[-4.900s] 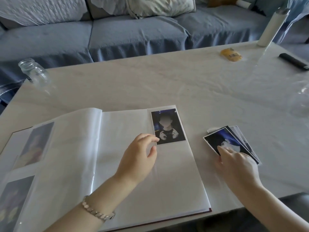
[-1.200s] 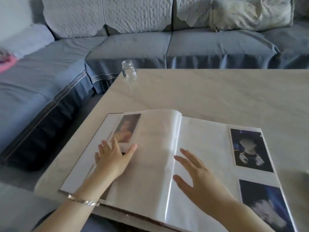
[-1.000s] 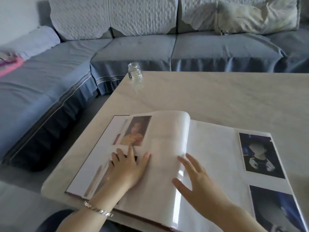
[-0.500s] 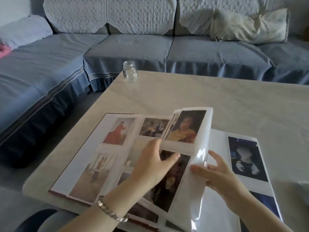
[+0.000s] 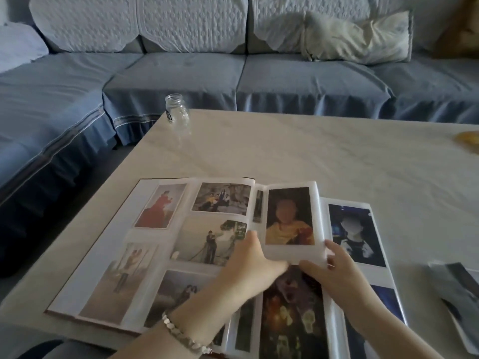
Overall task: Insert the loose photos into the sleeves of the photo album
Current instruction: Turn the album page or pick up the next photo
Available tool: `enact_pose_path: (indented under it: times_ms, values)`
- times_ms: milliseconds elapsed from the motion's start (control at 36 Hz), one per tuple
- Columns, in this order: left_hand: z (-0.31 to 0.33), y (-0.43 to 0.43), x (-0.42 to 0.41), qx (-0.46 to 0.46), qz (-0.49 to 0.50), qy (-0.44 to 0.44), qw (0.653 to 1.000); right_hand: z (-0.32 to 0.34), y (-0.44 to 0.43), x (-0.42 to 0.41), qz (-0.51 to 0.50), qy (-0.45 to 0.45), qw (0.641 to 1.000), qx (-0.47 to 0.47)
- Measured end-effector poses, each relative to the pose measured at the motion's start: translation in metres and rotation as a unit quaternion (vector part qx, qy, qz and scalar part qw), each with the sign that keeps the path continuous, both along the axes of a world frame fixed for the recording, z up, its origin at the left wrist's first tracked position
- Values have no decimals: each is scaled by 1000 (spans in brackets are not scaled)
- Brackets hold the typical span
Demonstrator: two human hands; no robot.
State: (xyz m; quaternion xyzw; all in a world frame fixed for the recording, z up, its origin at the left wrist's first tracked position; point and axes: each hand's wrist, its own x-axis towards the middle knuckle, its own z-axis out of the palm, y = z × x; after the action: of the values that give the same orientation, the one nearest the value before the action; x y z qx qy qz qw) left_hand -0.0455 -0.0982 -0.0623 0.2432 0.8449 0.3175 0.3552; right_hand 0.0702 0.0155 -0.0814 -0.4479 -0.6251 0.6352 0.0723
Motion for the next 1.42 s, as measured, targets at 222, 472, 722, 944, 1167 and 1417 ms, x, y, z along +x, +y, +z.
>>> enact_pose_path:
  times_ms: [222,472,722,944,1167,1417]
  values:
    - [-6,17,20,29,19,-21,999,-13,16,25,40,-63,992,105]
    - [1,19,10,89,93,-139,982,-4,4,24,91,-60,985,134]
    - [22,40,17,96,42,-81,991,6,3,24,98,-2,993,59]
    - [23,44,18,114,60,-47,991,8,2,27,78,41,996,17]
    - [17,34,19,184,74,-187,962,18,5,27,86,49,995,-31]
    - [8,18,8,123,92,-191,969,22,32,53,62,35,997,-31]
